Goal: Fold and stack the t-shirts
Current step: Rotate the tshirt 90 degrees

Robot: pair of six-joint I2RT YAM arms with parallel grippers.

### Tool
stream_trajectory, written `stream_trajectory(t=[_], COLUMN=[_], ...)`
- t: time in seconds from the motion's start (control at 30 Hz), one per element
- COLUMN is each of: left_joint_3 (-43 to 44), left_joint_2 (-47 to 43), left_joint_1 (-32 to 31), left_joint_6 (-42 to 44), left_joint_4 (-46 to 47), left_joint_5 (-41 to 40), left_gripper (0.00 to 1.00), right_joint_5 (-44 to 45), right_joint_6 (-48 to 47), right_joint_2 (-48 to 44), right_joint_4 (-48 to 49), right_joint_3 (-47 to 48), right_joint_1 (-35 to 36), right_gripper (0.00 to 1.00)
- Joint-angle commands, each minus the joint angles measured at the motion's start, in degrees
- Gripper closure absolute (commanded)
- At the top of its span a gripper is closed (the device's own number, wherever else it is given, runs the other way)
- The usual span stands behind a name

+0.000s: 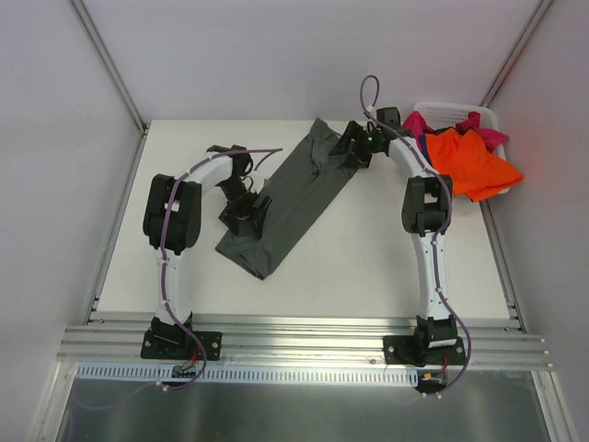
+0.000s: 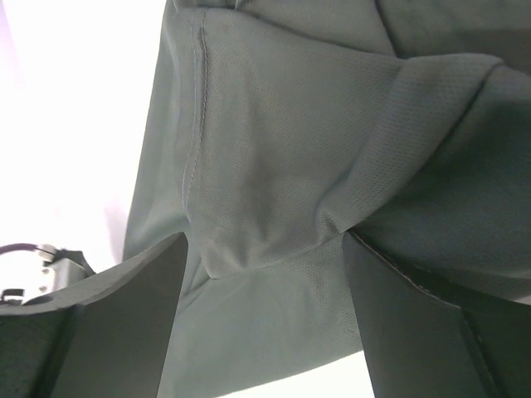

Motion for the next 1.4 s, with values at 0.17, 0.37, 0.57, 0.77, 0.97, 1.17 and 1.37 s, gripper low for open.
stream_trajectory(t=[0.17,0.37,0.57,0.77,0.97,1.17,1.37], left_joint_3=[-6.7,-8.6,-8.6,-8.5,-7.5,-6.0,-3.3], left_joint_2=[0.9,0.6,1.3,0.2,1.0,1.7,1.3], left_joint_1=[-3.0,-9.1,-14.5,-19.3,-21.6,-24.2,-25.5], left_joint_6=[-1.3,-3.3,-4.8,-5.9,-6.1,-6.1,-5.8], left_joint_4=[-0.7,0.0,1.0,1.4,1.8,2.1,2.1], left_joint_5=[4.8,8.7,10.0,9.1,7.8,6.4,2.3], left_gripper=[0.15,0.15,0.16,0.15,0.16,0.15,0.13], right_joint_5=[-1.1,-2.3,-2.8,-4.2,-5.6,-5.6,-6.5], right_joint_6=[4.0,6.1,7.1,8.7,10.5,10.9,8.4], right_joint_2=[3.8,4.7,5.5,6.0,5.7,6.3,2.8], right_joint_4=[3.2,4.9,6.2,8.1,10.9,12.1,9.9], right_joint_3=[3.9,5.1,6.6,6.3,4.7,5.9,4.5], right_joint_1=[0.6,0.8,1.5,2.0,3.0,3.6,3.2], right_gripper=[0.2,0.2,0.2,0.2,0.2,0.2,0.2])
